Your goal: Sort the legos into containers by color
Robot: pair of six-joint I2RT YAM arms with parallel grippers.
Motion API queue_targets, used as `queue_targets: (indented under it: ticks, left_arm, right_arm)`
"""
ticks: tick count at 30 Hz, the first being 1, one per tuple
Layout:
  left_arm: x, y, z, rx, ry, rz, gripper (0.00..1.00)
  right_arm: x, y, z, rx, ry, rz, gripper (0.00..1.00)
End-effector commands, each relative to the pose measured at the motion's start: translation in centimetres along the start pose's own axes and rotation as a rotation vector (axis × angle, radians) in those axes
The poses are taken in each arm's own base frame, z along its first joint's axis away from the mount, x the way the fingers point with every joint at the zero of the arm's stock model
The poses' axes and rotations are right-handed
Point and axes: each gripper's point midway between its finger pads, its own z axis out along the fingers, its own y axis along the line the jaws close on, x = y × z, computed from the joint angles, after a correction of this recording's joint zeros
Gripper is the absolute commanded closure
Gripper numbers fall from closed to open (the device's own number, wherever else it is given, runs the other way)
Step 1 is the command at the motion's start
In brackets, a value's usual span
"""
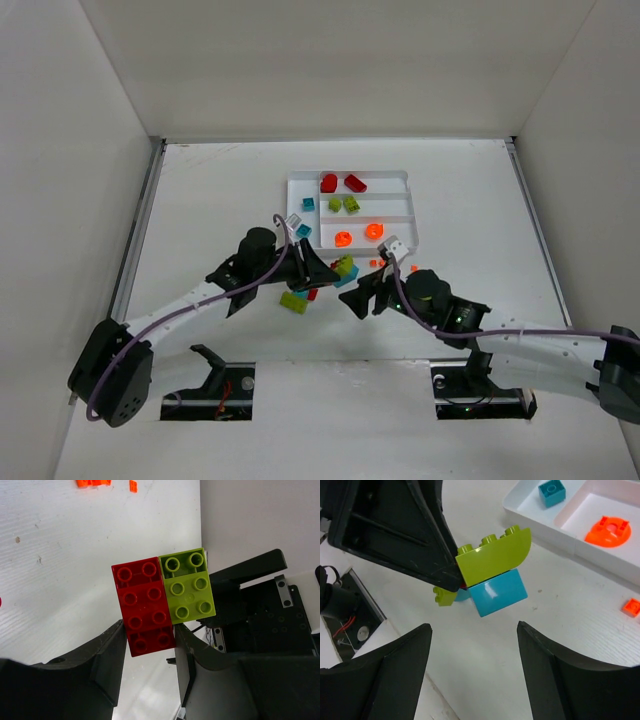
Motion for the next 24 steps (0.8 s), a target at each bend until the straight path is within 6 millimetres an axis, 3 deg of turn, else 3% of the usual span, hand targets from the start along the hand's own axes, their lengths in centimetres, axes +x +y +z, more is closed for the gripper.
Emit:
queue_targets:
  ticks: [1,4,9,14,19,24]
  left_arm:
    - [-0.2,-1.9,-0.8,0.089,-0.01,-0.003,0.8]
    - [-0.1,-0.9,-1.0,0.065,-0.023,0.009,0.81]
    - [-0.1,0.0,-1.1,0.042,-0.05,0.038,0.82]
    - [0.0,-0.4,-0.6,0.033,-0.063,0.093,0.82]
    - [0.1,-1.4,-0.2,0.032,-0.091,0.18,0.83]
    - [0.0,-1.5,0.5,-0.001,-0.129,0.273,0.83]
  right_arm:
    - [-5.2,2.7,0.3,-0.082,-0.161,-0.025,0.27]
    - [-5.9,2.2,-0.4,-0.069,-0.184,0.003,0.27]
    - [-7.7,0.8,-1.9,-0.045,-0.247,0.074,0.12]
    - [-8.0,-1.4,-0.2,0.035,-0.186,0.207,0.11]
    - [-7.9,-1.4,1.4,0.046,-0.143,0.315,0.16]
    - [-5.8,-2.4,2.7,0.095,-0.061,0.356,0.25]
